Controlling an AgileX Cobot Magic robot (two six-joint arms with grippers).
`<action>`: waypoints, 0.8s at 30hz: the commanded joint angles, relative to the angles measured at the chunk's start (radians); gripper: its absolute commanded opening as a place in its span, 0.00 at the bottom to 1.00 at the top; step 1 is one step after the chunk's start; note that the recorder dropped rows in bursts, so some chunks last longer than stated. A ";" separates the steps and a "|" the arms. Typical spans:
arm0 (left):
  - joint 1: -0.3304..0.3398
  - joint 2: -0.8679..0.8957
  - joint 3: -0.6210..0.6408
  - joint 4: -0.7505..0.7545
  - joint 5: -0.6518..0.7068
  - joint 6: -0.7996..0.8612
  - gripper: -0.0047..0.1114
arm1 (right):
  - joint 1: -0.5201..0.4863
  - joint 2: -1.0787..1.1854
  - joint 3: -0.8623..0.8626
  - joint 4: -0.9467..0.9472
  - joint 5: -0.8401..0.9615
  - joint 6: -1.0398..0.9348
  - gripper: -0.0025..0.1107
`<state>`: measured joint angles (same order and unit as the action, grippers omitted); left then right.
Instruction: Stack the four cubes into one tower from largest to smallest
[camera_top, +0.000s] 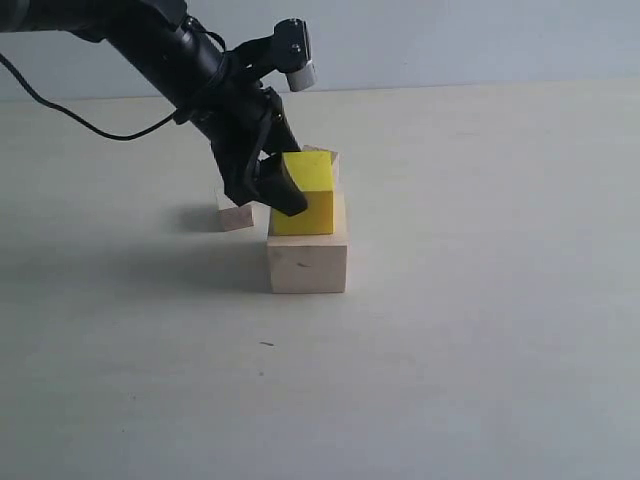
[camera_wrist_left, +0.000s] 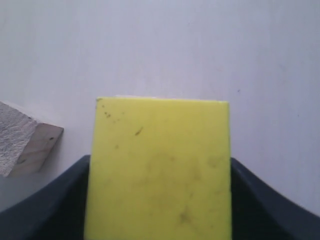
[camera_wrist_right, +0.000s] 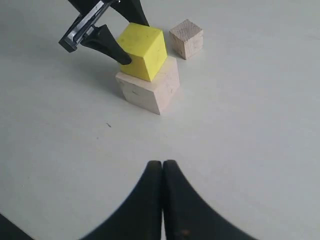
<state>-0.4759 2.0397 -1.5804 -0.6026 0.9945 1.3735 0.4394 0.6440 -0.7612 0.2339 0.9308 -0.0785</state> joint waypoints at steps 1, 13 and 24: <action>-0.002 -0.004 0.010 -0.013 -0.015 0.011 0.04 | -0.003 -0.001 0.005 0.001 -0.012 -0.001 0.02; -0.002 -0.004 0.010 -0.007 0.019 0.042 0.04 | -0.003 -0.001 0.005 0.001 -0.012 -0.001 0.02; -0.002 -0.004 0.010 0.000 0.020 0.084 0.04 | -0.003 -0.001 0.005 0.001 -0.012 -0.001 0.02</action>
<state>-0.4759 2.0397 -1.5785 -0.6124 1.0018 1.4451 0.4394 0.6440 -0.7612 0.2339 0.9308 -0.0785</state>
